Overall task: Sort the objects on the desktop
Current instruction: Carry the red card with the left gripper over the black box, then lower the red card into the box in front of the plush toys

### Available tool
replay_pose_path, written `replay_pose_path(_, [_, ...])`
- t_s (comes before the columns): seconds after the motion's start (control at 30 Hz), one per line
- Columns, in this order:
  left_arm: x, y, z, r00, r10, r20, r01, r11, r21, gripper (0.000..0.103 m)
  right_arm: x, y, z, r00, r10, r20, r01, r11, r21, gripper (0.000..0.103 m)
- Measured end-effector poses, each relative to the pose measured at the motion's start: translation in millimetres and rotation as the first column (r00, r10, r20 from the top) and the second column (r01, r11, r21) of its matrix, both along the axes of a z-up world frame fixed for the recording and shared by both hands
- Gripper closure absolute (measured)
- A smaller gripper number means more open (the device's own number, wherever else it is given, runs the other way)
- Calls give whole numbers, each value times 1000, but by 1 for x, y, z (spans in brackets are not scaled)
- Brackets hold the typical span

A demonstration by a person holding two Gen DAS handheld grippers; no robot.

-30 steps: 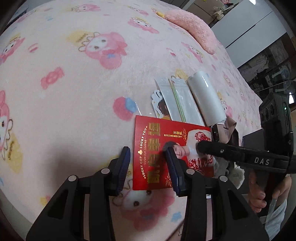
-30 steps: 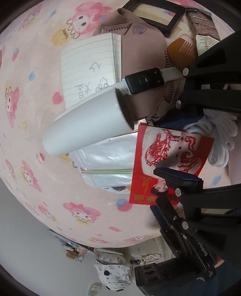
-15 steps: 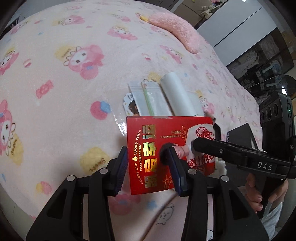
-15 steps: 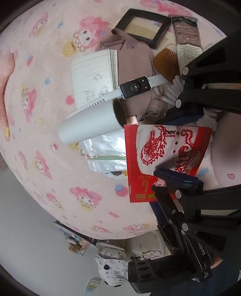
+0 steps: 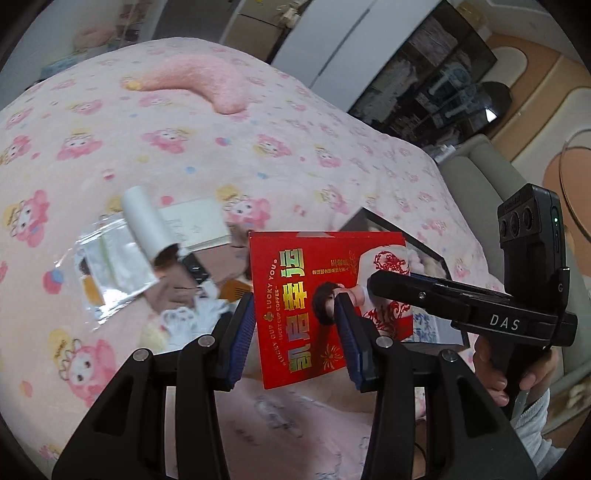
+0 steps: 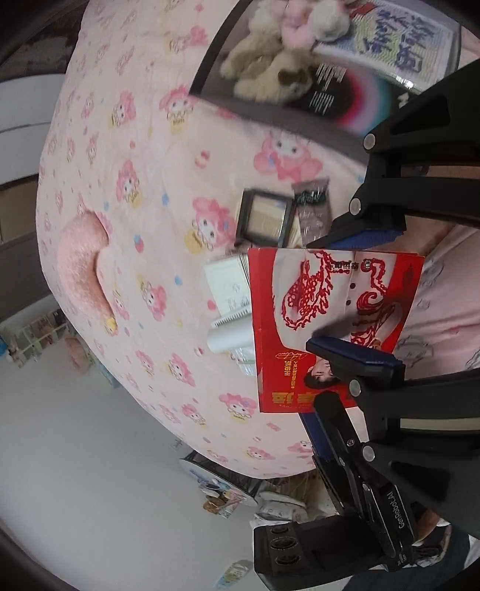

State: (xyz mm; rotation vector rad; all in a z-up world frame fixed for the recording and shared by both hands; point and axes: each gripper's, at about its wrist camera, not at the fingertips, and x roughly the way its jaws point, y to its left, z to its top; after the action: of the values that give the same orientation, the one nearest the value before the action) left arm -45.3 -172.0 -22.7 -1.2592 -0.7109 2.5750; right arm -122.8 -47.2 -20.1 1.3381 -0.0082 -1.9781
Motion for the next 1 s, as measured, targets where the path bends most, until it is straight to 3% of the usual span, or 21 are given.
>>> replay_pose_path(0.2, [-45,108,-2,985,-172,16,172,985,29,60,-12,114,3,989,-142,-33,143,989,31,62])
replay_pose_path(0.47, [-105,208,-43,949,-284,137,283,959,25,60,-45,218,-36,963,-270,13,268,958,106,62])
replay_pose_path(0.7, [-115,229,-79,906,-339,253,334,940,63,60,-55,255,-76,928,-342,148,336,939,69,62])
replay_pose_path(0.87, [-118,240,-95,892,-325,315,336,942,19,60,-55,256,-104,917,-355,181,319,927,200,62])
replay_pose_path(1.0, [-118,241,-102,876,-326,356,343,939,15,60,-50,240,-106,936,-330,124,287,917,279,62])
